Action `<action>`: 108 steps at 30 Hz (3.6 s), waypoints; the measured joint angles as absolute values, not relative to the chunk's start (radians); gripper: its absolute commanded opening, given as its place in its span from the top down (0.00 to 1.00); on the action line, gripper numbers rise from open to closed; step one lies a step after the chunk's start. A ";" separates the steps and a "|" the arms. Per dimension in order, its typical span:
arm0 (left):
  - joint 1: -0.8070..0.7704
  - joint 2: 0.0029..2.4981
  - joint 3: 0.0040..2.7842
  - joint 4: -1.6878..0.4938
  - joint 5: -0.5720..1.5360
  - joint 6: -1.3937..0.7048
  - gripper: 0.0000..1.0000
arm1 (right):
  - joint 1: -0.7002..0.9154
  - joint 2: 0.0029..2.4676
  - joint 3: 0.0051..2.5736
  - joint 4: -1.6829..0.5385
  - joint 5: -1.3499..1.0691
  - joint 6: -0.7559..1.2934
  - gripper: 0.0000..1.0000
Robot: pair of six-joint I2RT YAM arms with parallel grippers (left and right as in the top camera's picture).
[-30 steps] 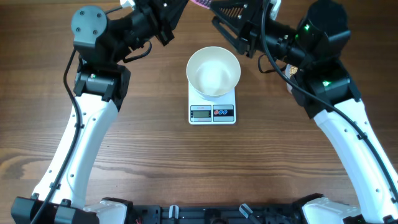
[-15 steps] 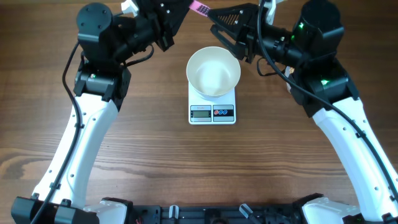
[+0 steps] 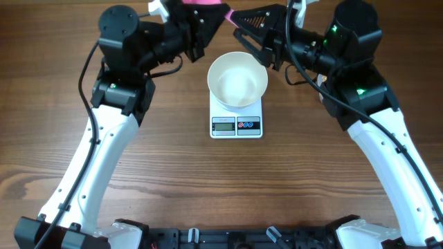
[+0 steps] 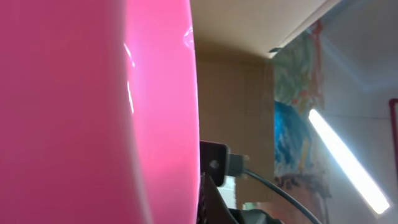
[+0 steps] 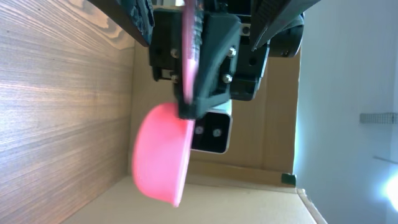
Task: Scoop item into bowl and weigh 150g on scale
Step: 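Grasp the scoop handle with the right gripper beside the left gripper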
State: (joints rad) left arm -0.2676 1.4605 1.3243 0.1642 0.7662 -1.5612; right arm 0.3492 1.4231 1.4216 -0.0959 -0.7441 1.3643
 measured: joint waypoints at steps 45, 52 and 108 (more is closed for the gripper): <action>-0.268 1.460 1.324 0.134 0.783 -1.523 0.96 | 0.351 1.423 1.421 -0.126 -0.709 1.303 0.76; -0.268 1.460 1.324 0.135 0.783 -1.523 0.96 | 0.351 1.423 1.422 -0.127 -0.704 1.297 0.84; -0.268 1.460 1.324 0.134 0.810 -1.523 0.96 | 0.342 1.427 1.421 -0.128 -0.683 1.255 0.81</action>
State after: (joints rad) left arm -0.2684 1.4605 1.3243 0.1341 0.8097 -1.5234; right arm 0.3424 1.4273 1.4212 -0.1276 -0.6827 1.2552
